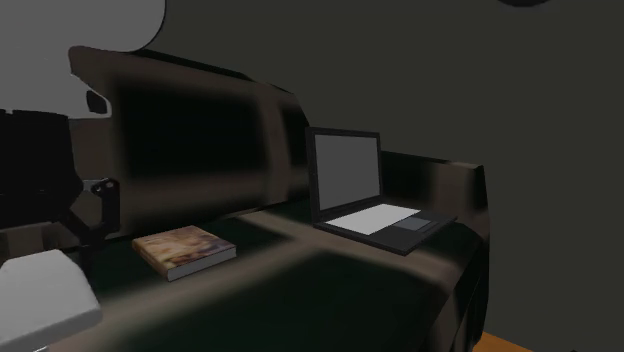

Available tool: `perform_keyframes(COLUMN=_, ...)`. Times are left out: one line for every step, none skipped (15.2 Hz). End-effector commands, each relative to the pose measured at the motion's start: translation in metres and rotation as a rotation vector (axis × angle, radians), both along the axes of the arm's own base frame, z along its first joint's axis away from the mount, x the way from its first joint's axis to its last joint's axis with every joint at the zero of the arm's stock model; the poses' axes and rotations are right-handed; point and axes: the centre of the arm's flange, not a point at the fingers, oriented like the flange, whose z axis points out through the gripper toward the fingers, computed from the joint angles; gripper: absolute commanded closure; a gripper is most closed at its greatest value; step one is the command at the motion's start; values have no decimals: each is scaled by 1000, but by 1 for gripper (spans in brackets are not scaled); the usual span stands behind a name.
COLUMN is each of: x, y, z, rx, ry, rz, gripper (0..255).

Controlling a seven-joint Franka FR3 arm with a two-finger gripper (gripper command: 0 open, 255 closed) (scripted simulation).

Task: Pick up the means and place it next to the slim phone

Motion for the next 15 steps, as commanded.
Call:
perform_keyframes(x=-13, y=23, z=0, rx=0, ry=0, rz=-2, gripper=255)
perform_keyframes(x=-19, y=34, z=0, rx=0, ry=0, rz=-2, gripper=255)
perform_keyframes(x=-26, y=46, z=0, rx=0, ry=0, rz=-2, gripper=255)
perform_keyframes(x=-33, y=57, z=0, rx=0, ry=0, rz=-2, gripper=255)
perform_keyframes(x=-37, y=65, z=0, rx=0, ry=0, rz=-2, gripper=255)
perform_keyframes(x=-37, y=65, z=-5, rx=0, ry=0, rz=-2, gripper=255)
perform_keyframes(x=-37, y=65, z=-10, rx=0, ry=0, rz=-2, gripper=255)
perform_keyframes(x=-37, y=65, z=-16, rx=0, ry=0, rz=-2, gripper=255)
perform_keyframes(x=-37, y=65, z=-21, rx=0, ry=0, rz=-2, gripper=255)
perform_keyframes(x=-37, y=65, z=-26, rx=0, ry=0, rz=-2, gripper=255)
perform_keyframes(x=-37, y=65, z=-32, rx=0, ry=0, rz=-2, gripper=255)
perform_keyframes(x=-37, y=65, z=-37, rx=0, ry=0, rz=-2, gripper=255)
perform_keyframes(x=-37, y=65, z=-42, rx=0, ry=0, rz=-2, gripper=255)
perform_keyframes(x=-37, y=65, z=-47, rx=0, ry=0, rz=-2, gripper=255)
perform_keyframes(x=-37, y=65, z=-53, rx=0, ry=0, rz=-2, gripper=255)
